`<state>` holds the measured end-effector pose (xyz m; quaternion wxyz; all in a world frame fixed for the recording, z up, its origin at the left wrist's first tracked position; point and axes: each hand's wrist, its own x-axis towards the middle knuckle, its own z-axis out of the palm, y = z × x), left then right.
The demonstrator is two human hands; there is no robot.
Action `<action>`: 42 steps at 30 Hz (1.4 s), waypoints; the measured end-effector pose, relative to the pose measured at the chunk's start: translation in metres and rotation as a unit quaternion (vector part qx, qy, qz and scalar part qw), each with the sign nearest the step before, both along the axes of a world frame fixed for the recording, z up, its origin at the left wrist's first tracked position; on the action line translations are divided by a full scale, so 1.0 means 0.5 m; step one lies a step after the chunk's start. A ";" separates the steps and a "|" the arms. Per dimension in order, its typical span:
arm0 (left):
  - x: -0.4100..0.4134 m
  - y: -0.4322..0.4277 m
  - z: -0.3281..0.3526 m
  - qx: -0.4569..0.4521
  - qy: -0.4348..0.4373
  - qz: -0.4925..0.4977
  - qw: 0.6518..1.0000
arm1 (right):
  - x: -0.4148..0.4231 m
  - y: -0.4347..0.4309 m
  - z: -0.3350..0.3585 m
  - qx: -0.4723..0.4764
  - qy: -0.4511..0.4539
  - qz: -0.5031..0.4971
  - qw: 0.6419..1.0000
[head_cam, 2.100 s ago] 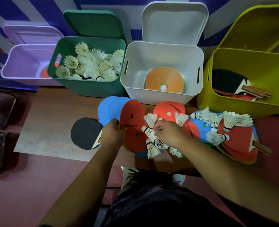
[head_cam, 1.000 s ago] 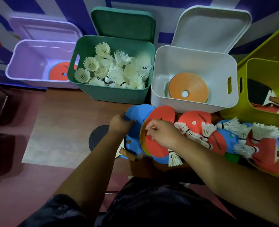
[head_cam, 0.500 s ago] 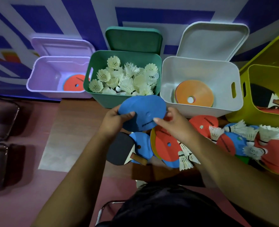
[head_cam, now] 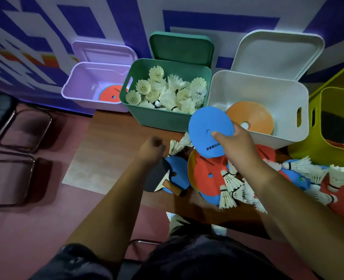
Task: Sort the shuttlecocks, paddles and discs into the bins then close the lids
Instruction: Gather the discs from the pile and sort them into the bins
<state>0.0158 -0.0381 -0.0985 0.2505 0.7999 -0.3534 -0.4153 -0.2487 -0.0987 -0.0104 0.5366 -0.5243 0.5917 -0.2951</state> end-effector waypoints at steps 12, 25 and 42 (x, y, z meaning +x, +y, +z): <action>-0.047 0.001 -0.129 0.188 -0.314 -0.229 0.902 | -0.123 0.065 -0.030 0.028 0.062 0.019 0.998; -0.051 0.034 -0.091 0.037 -0.358 -0.223 0.906 | -0.118 0.066 -0.047 0.042 0.051 0.044 0.997; -0.073 0.042 0.105 -0.209 -0.115 0.131 0.962 | -0.114 0.049 0.018 0.037 -0.036 0.089 0.995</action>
